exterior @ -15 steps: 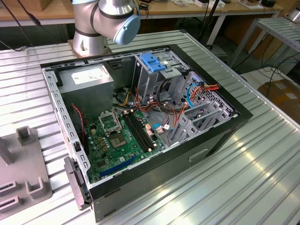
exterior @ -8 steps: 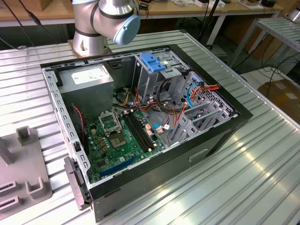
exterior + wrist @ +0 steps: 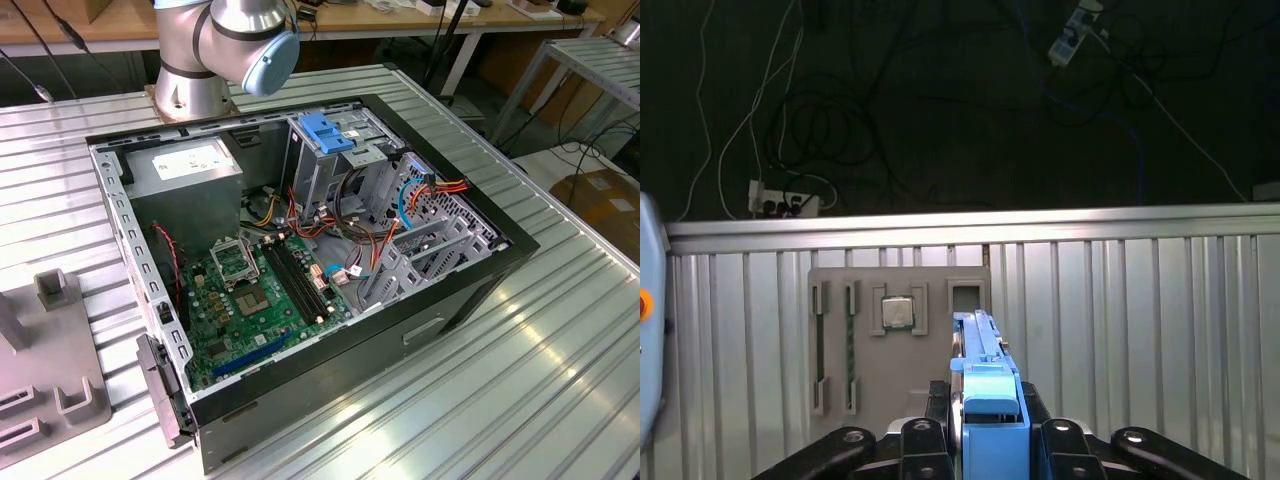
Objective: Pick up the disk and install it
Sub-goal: 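Pick up the disk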
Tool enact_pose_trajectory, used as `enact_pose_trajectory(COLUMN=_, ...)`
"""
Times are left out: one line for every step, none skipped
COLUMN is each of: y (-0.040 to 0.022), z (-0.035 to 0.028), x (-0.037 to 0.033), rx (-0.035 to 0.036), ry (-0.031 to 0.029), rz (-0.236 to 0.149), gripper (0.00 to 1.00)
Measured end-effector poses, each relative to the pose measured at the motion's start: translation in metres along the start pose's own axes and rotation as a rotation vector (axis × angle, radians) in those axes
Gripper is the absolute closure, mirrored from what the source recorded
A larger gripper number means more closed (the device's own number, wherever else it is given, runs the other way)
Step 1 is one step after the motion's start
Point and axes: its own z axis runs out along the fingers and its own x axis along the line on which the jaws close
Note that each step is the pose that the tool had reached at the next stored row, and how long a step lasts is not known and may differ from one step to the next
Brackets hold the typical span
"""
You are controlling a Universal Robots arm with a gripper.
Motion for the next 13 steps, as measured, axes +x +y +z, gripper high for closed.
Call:
enact_pose_trajectory(y=0.0, z=-0.0004, x=0.0, rx=0.0002, ry=-0.0001, rz=0.0, gripper=0.63)
enact_pose_trajectory(y=0.0, z=-0.0004, x=0.0, rx=0.0001, ry=-0.0001, rz=0.0, gripper=0.63)
enact_pose_trajectory(y=0.0, z=-0.0005, x=0.0, rx=0.0, ry=0.0, rz=0.0, gripper=0.63)
enact_pose_trajectory(y=0.0, z=-0.0005, x=0.0, rx=0.0001, ry=-0.0001, rz=0.0, gripper=0.63)
enact_pose_trajectory(y=-0.0002, z=-0.0005, x=0.0, rx=0.0001, ry=-0.0001, rz=0.0, gripper=0.63)
enact_pose_trajectory(y=-0.0013, z=-0.0007, x=-0.0001, rx=-0.0002, ry=0.0001, rz=0.0, gripper=0.63)
enact_pose_trajectory(y=-0.0025, z=-0.0007, x=-0.0001, rx=-0.0001, ry=0.0, rz=0.0, gripper=0.63)
enact_pose_trajectory(y=-0.0047, z=-0.0006, x=-0.0002, rx=0.0001, ry=0.0, rz=0.0, gripper=0.63)
enact_pose_trajectory(y=-0.0058, z=-0.0006, x=-0.0002, rx=0.0, ry=0.0, rz=0.0, gripper=0.63)
enact_pose_trajectory(y=-0.0073, z=-0.0005, x=-0.0003, rx=0.0001, ry=0.0, rz=0.0, gripper=0.63)
enact_pose_trajectory(y=-0.0095, z=-0.0006, x=-0.0004, rx=0.0, ry=0.0, rz=0.0, gripper=0.63)
enact_pose_trajectory(y=-0.0112, z=-0.0006, x=-0.0005, rx=0.0, ry=0.0, rz=0.0, gripper=0.63)
enact_pose_trajectory(y=-0.0126, z=-0.0006, x=-0.0005, rx=0.0, ry=0.0, rz=0.0, gripper=0.63)
